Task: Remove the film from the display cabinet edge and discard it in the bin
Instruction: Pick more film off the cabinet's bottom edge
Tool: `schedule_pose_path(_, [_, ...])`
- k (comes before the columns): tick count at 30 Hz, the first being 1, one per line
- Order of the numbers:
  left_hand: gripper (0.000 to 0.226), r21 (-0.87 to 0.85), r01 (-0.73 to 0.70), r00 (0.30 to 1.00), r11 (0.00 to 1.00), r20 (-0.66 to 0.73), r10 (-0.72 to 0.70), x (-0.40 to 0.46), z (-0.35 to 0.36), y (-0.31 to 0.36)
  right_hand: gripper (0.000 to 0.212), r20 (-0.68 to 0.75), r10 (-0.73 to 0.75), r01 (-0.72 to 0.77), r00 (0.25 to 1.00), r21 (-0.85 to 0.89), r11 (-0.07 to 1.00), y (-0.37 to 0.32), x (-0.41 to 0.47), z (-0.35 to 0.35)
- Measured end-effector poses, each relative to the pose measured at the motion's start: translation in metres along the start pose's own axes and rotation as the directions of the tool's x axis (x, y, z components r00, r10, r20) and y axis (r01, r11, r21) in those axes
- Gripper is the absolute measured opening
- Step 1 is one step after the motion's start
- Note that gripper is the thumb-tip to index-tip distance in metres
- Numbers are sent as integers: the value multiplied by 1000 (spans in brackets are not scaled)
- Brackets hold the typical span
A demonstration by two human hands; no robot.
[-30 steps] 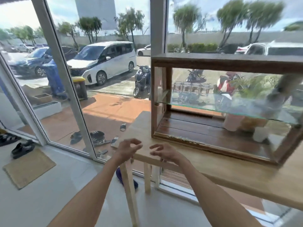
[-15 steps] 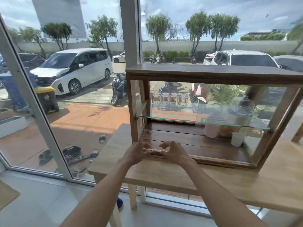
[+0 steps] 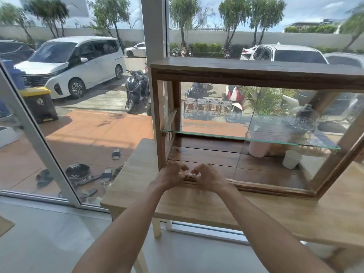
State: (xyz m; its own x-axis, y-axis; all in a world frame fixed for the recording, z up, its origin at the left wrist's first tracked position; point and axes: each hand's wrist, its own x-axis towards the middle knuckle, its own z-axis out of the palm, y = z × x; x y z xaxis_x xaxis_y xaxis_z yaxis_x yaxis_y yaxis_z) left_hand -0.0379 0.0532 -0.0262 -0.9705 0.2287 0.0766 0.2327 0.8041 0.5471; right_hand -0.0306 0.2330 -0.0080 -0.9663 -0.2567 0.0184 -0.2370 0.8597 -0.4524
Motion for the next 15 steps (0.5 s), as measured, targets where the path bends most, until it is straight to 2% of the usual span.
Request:
schedule_pose_path(6, [17, 53, -53, 998, 997, 15, 53, 5, 1, 4, 32, 14, -52, 53, 999, -31, 998, -1, 1, -6])
schedule_pose_path(15, [12, 52, -52, 996, 997, -73, 55, 1, 3, 3, 25, 25, -96, 97, 995, -18, 995, 5, 8, -6])
